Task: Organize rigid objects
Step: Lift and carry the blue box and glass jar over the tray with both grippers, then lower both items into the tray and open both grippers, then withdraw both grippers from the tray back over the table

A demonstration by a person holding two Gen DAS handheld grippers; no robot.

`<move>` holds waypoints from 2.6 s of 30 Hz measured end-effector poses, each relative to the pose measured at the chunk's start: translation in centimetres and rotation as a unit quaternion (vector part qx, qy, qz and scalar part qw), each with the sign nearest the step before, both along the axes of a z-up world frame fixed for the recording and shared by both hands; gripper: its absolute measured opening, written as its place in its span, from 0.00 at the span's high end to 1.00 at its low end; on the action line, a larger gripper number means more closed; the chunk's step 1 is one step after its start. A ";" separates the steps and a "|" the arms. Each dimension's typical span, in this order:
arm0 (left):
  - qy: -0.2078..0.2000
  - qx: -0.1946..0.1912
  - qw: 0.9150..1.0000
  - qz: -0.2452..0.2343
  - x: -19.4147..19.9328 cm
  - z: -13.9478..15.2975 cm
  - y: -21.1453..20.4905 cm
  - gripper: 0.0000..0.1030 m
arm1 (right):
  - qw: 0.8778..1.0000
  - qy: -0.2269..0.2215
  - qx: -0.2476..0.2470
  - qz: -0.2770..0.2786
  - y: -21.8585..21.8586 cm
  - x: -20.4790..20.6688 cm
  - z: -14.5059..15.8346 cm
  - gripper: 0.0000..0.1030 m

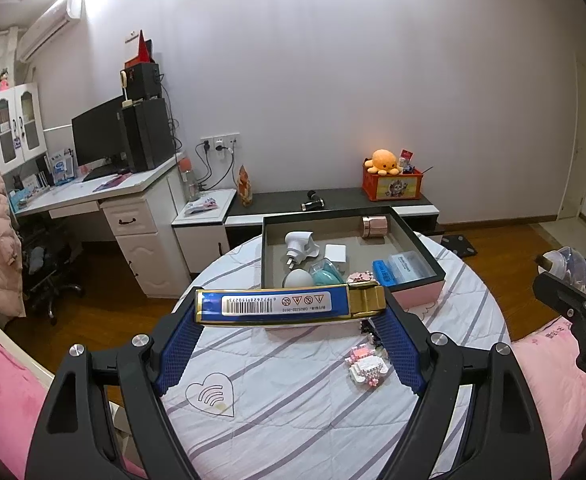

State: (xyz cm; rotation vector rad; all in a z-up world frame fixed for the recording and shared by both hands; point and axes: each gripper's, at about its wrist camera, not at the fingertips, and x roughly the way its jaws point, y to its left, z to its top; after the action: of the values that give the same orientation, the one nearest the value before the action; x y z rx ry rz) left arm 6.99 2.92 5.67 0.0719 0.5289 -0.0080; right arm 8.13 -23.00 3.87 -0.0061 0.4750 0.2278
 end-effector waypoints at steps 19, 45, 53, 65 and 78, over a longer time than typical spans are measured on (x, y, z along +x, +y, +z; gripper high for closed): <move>0.033 -0.010 0.999 0.002 12.1 -0.7 0.3 0.19 | 1.000 0.027 -0.004 0.001 0.4 9.8 -1.3 0.41; 0.203 0.006 0.979 -0.009 26.9 -10.1 -1.1 0.03 | 0.984 0.173 -0.032 0.015 3.0 25.1 -9.9 0.33; 0.208 0.014 0.978 0.012 26.8 -10.1 0.0 0.00 | 0.985 0.173 -0.028 0.001 2.4 24.9 -9.5 0.23; 0.197 0.013 0.980 0.018 25.4 -9.3 0.2 0.00 | 0.985 0.174 -0.022 -0.006 2.0 24.0 -9.0 0.23; 0.146 0.018 0.989 0.029 19.0 -5.2 0.3 0.00 | 0.992 0.127 -0.015 -0.008 1.5 18.1 -4.9 0.22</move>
State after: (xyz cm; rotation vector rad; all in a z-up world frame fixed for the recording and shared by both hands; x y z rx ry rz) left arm 25.95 3.20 0.50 0.0905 0.8231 0.0491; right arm 26.19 -21.46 -0.99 -0.0022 0.7318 0.2075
